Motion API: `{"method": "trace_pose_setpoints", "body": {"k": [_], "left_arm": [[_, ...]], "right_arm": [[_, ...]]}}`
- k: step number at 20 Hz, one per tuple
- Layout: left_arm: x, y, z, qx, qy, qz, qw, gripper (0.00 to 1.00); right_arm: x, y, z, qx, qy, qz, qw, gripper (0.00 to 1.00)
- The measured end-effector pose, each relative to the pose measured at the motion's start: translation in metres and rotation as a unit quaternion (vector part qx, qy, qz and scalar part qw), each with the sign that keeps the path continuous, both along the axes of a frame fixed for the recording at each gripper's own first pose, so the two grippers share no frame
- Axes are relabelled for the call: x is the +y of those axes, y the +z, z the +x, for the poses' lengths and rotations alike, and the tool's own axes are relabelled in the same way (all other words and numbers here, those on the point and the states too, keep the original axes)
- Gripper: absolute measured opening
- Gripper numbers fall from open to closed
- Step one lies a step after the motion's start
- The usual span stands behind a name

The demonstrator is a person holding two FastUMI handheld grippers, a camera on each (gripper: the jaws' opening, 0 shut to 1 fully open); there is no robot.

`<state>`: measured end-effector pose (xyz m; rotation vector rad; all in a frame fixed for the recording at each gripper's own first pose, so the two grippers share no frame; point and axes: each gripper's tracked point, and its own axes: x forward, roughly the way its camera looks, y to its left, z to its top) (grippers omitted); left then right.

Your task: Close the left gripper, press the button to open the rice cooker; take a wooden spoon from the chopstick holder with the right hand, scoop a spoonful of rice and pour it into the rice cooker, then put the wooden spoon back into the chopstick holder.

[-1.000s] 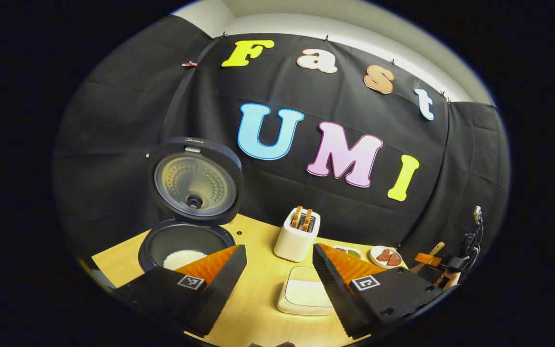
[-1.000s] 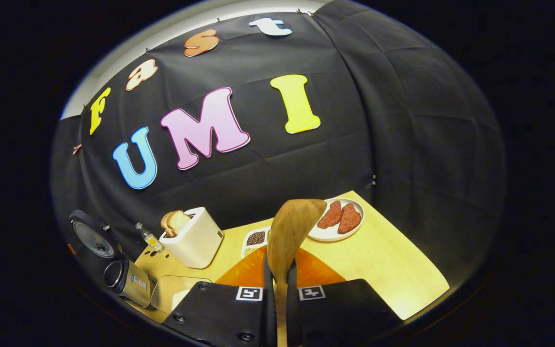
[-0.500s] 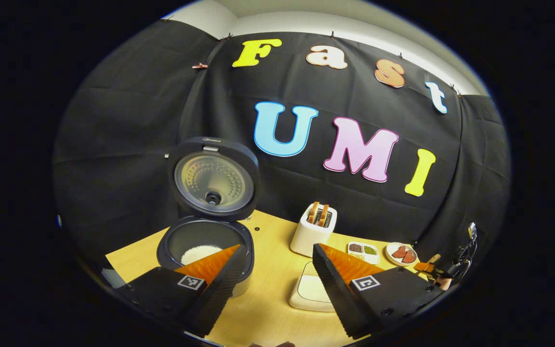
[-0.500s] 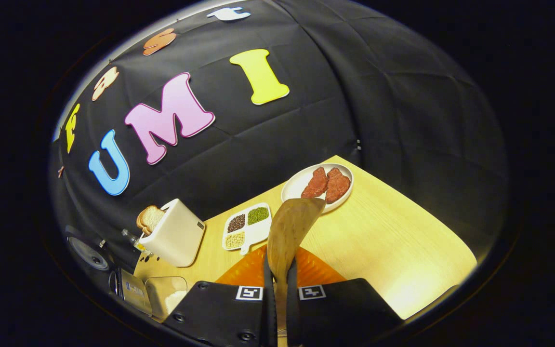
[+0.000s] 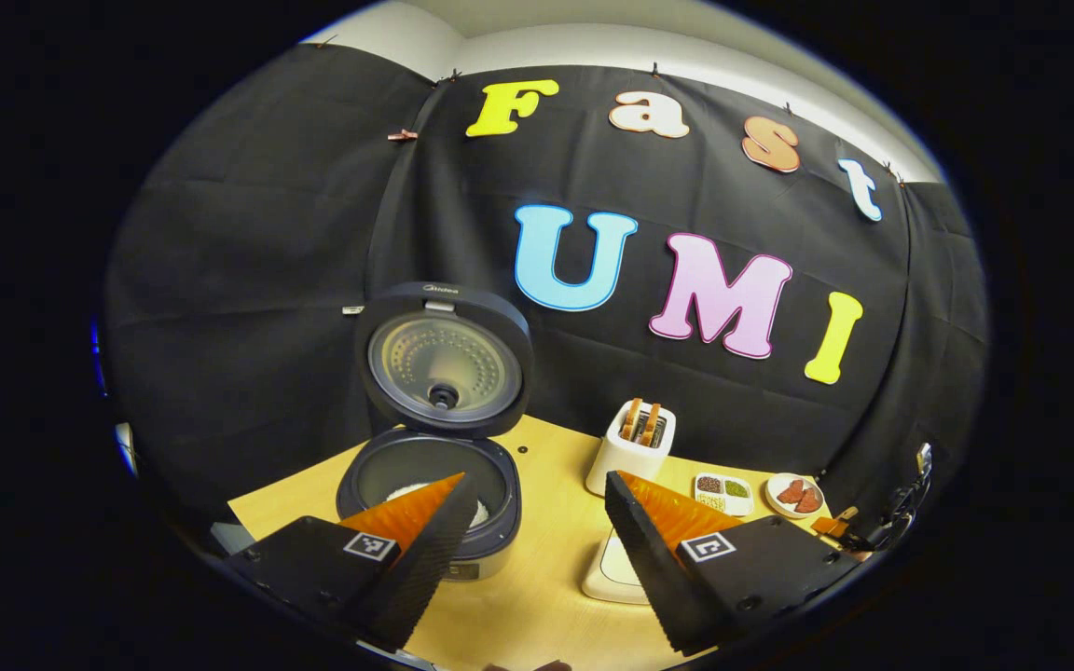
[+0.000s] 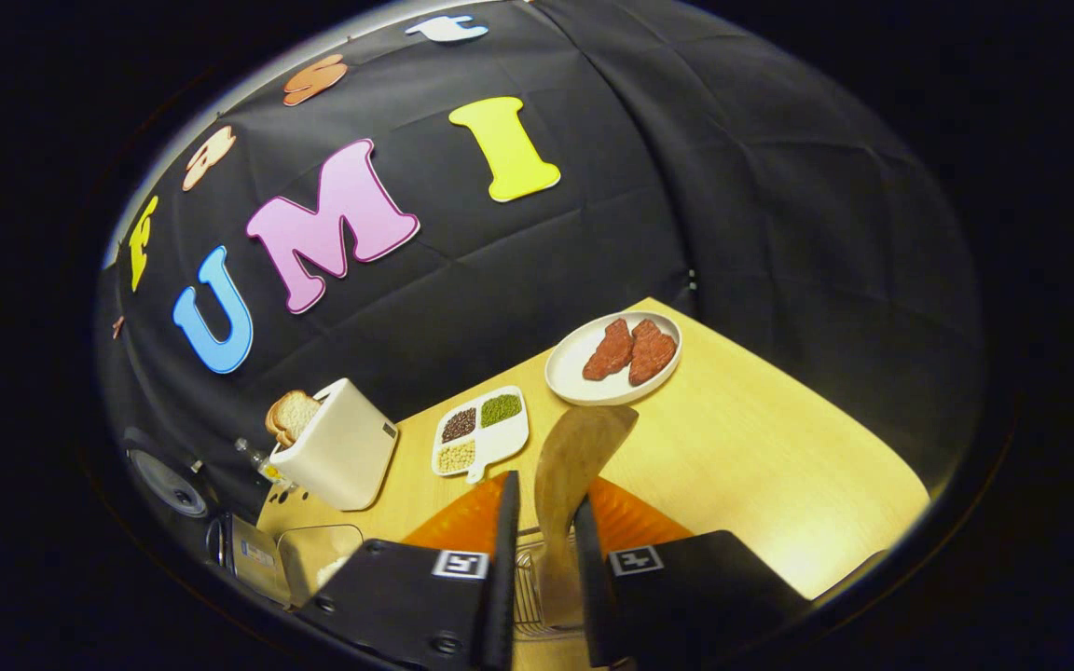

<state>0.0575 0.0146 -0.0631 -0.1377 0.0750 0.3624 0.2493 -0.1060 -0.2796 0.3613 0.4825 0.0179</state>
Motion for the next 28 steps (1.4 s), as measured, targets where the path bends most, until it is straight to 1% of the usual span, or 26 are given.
{"method": "trace_pose_setpoints", "body": {"k": [3, 6, 11, 14, 16, 18, 20, 21, 23, 26, 28], "left_arm": [[0.022, 0.029, -0.004, -0.008, 0.018, 0.025, 0.999, 0.95], [0.044, 0.062, -0.004, -0.014, 0.021, 0.049, 0.998, 0.95], [0.08, 0.12, 0.008, -0.019, 0.03, 0.052, 0.998, 0.95], [0.106, 0.149, 0.03, -0.019, 0.031, 0.06, 0.997, 0.95], [0.122, 0.161, 0.05, -0.015, 0.028, 0.057, 0.998, 0.95], [0.14, 0.174, 0.07, -0.017, 0.03, 0.063, 0.997, 0.95], [0.162, 0.176, 0.091, -0.009, 0.037, 0.067, 0.997, 0.94], [0.169, 0.176, 0.101, -0.006, 0.035, 0.061, 0.998, 0.95], [0.184, 0.169, 0.119, 0.003, 0.034, 0.04, 0.999, 0.95], [0.204, 0.145, 0.144, 0.037, 0.034, 0.016, 0.999, 0.95], [0.207, 0.131, 0.154, 0.057, 0.026, -0.004, 0.998, 0.95]], "right_arm": [[-0.007, 0.014, -0.014, -0.014, -0.003, -0.03, 0.999, 0.99], [-0.018, 0.043, -0.036, -0.046, -0.004, -0.072, 0.996, 0.98], [-0.027, 0.097, -0.069, -0.093, 0.001, -0.127, 0.987, 0.99], [-0.03, 0.124, -0.084, -0.112, -0.013, -0.135, 0.984, 0.98], [-0.034, 0.139, -0.096, -0.121, -0.023, -0.136, 0.983, 0.98], [-0.041, 0.151, -0.107, -0.129, -0.03, -0.148, 0.98, 0.99], [-0.047, 0.159, -0.119, -0.132, -0.031, -0.162, 0.977, 0.98], [-0.05, 0.162, -0.126, -0.132, -0.033, -0.169, 0.976, 0.98], [-0.056, 0.165, -0.137, -0.128, -0.041, -0.178, 0.975, 0.98], [-0.06, 0.17, -0.155, -0.122, -0.061, -0.171, 0.976, 0.99], [-0.062, 0.173, -0.163, -0.124, -0.068, -0.174, 0.974, 0.98]]}}
